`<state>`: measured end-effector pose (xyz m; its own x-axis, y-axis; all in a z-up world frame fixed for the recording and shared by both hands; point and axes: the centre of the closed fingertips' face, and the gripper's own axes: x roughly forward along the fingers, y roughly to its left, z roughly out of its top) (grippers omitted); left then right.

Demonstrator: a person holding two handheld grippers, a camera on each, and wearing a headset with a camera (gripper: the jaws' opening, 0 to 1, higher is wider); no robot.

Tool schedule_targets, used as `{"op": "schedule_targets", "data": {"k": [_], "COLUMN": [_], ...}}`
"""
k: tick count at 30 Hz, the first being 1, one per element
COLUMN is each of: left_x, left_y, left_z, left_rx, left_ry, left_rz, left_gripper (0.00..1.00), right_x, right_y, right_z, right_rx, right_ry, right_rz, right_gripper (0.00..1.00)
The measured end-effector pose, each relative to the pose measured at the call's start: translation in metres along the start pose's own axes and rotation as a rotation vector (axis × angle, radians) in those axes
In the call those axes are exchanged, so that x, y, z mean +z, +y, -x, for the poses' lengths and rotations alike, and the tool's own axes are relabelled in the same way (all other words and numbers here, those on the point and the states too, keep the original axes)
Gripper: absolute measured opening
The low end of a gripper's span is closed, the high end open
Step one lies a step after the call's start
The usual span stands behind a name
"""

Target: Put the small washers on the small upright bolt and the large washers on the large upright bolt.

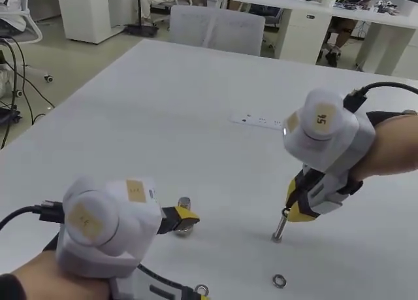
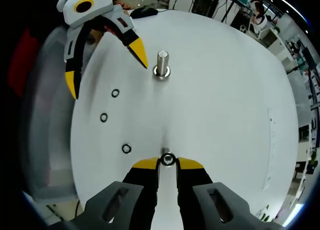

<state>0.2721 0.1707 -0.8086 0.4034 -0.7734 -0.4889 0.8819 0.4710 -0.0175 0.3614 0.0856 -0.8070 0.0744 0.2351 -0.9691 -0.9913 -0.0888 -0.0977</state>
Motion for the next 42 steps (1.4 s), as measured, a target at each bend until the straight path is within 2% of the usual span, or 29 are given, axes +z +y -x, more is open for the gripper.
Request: {"op": "schedule_targets", "data": {"k": [17, 42], "left_x": [-0.003, -0.005], "left_y": [-0.002, -0.003], "left_z": [-0.002, -0.004], "left_rx": [-0.003, -0.009], "left_ry": [0.002, 0.014], "left_rz": [0.008, 0.015], "left_gripper": [0.80, 0.79], "right_x": [-0.004, -0.014], "right_y": [0.001, 0.003], "right_z": [-0.014, -0.049], "right_rx": [0.019, 0.041], "right_ry": [0.000, 0.015], "right_rz": [-0.006, -0.003], "right_gripper": [0.14, 0.14]}}
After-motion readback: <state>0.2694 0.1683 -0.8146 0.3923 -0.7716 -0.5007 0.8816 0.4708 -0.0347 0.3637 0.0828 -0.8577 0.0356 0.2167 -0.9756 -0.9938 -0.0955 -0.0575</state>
